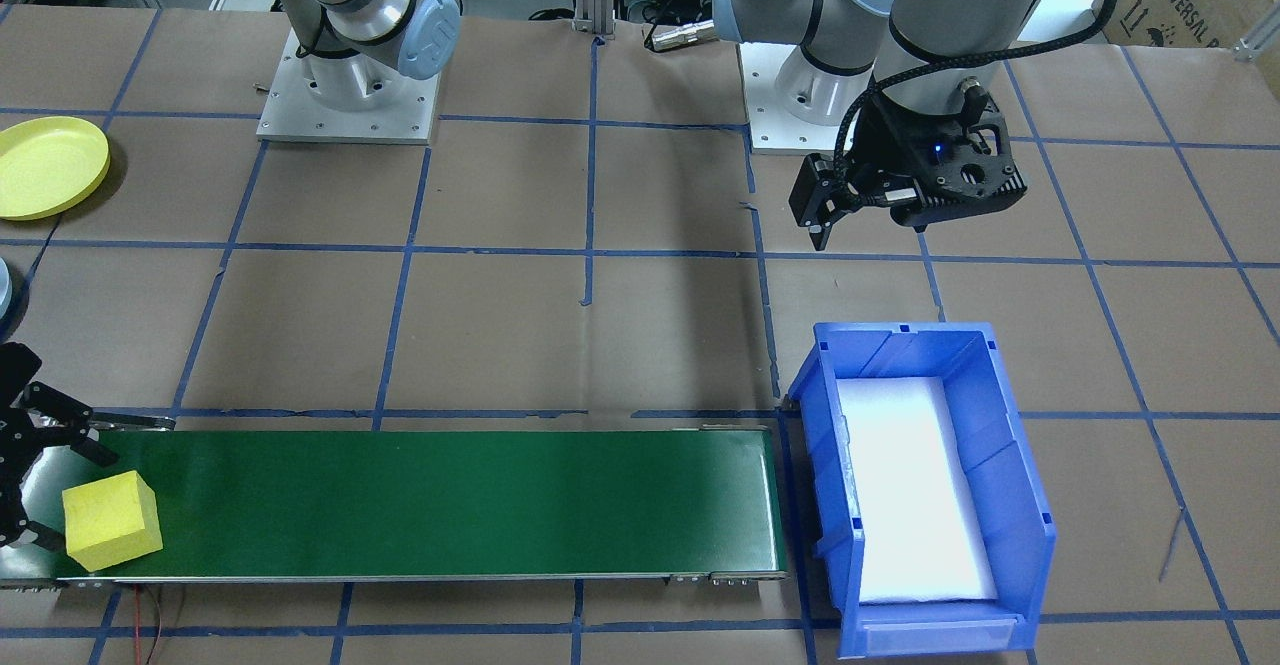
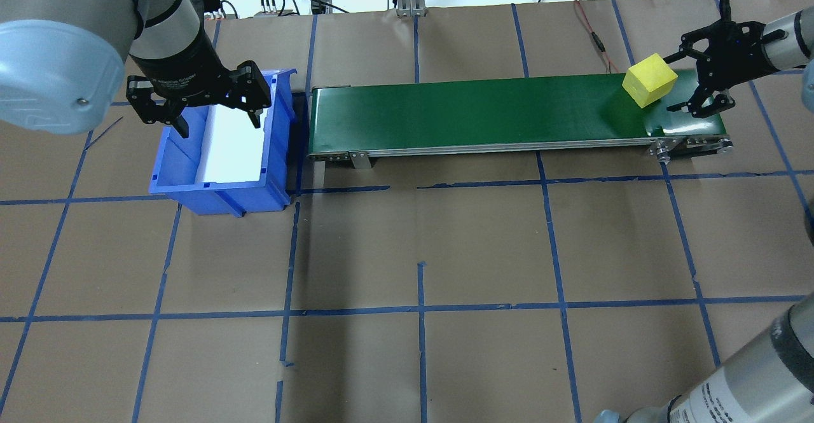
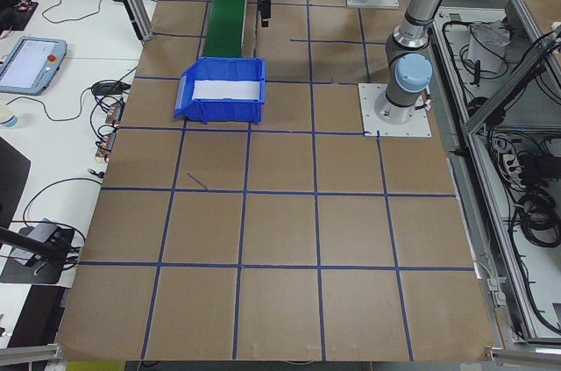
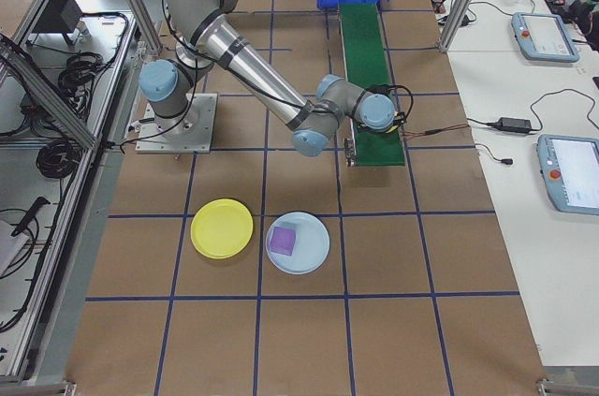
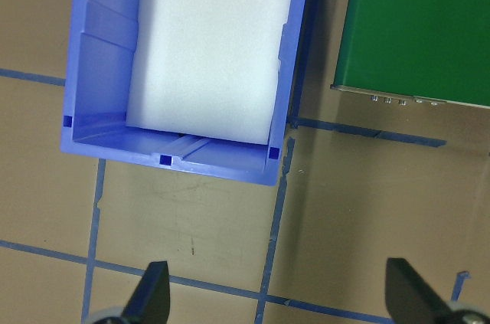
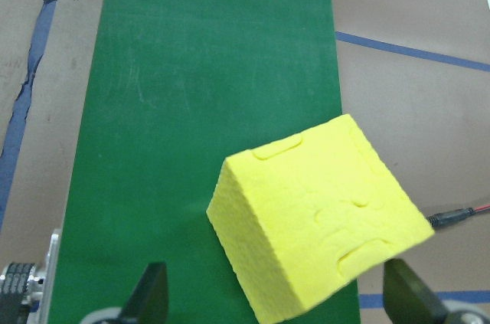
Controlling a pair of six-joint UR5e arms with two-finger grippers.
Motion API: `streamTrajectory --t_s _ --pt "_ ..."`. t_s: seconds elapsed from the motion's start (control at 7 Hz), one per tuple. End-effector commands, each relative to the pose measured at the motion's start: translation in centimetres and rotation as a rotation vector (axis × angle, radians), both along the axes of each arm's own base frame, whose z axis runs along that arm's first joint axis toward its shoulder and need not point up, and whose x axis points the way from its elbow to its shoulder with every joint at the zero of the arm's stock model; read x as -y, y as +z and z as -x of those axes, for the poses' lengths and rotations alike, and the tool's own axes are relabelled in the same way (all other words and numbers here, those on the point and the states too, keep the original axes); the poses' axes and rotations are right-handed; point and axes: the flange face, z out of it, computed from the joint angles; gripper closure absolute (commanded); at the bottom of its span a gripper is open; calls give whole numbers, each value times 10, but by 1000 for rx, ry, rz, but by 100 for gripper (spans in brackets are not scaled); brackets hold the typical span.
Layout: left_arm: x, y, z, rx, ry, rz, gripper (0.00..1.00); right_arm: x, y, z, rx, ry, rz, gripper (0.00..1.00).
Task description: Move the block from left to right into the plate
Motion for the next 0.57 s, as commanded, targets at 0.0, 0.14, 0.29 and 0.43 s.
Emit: streamTrajectory --t_s 0.0,0.14,0.29,0.43 --pt "0 0 0 0 0 0 0 -3 -4 4 -52 12 -26 0" --pt "0 0 0 0 0 0 0 -5 -8 6 -79 15 -44 0" --pt "0 0 0 0 0 -2 0 -4 -7 7 -104 56 -10 1" --pt "0 -1 0 0 0 -3 0 -4 -6 7 -114 77 2 26"
